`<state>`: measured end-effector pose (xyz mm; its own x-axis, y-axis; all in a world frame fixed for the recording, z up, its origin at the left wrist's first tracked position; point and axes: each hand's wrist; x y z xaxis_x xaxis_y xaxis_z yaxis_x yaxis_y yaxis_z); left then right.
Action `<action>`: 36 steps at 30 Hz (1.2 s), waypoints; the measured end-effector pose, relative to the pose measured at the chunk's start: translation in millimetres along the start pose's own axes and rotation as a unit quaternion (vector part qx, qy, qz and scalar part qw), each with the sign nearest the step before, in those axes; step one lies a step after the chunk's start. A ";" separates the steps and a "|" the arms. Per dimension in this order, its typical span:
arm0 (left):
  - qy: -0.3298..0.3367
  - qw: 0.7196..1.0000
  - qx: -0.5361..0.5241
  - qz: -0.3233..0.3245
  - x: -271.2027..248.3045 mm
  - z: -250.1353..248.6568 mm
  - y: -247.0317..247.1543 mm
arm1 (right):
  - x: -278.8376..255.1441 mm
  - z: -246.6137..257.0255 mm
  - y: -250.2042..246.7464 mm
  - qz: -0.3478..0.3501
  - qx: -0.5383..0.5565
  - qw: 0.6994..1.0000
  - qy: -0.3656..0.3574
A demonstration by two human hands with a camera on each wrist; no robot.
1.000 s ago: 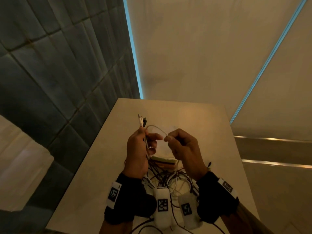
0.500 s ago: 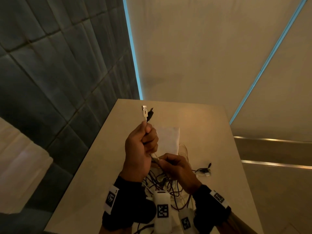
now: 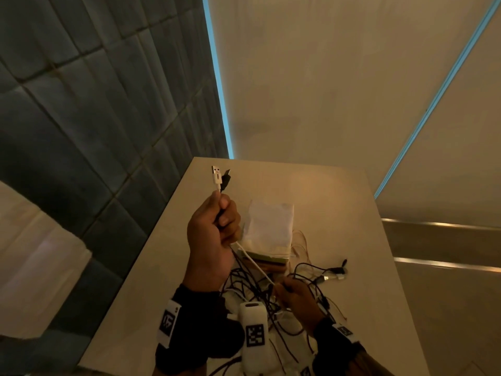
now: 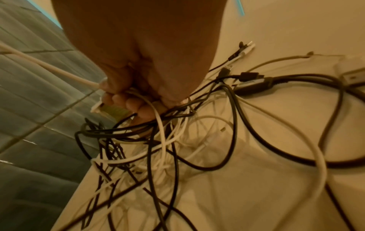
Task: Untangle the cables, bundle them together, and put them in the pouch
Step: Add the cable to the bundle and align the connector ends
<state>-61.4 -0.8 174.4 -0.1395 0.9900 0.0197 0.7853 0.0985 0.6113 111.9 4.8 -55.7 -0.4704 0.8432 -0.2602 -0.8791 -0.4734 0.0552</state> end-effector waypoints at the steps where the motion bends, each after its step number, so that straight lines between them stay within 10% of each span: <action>1: -0.003 1.000 0.010 -0.005 -0.3 -1.7 -0.8 | 1.4 -0.9 0.3 -0.010 0.004 1.000 0.006; 6: -0.020 0.994 0.101 -0.048 0.5 1.7 -6.7 | 7.3 51.7 0.6 -0.064 0.025 0.997 -0.036; 15: -0.126 0.983 0.107 -0.077 0.7 17.0 -3.5 | -28.2 187.2 26.6 0.045 0.089 0.961 -0.258; 20: -0.091 0.992 -0.080 0.018 -0.2 3.8 7.6 | -28.2 164.7 28.7 0.083 0.076 0.973 -0.202; 36: 0.039 0.989 -0.078 0.120 -5.4 -10.4 4.6 | 12.9 42.4 29.1 0.036 0.040 0.997 -0.057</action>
<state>-63.3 -6.8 185.3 -0.0121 0.9717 0.2359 0.7001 -0.1602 0.6959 77.0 12.6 -16.6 -0.5340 0.8335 -0.1417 -0.8440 -0.5154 0.1483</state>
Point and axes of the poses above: each hand's wrist, its own x-axis towards the middle knuckle, its own y-axis out of the palm, z = x × y, and after that the axes turned 7 degrees about z, right-handed
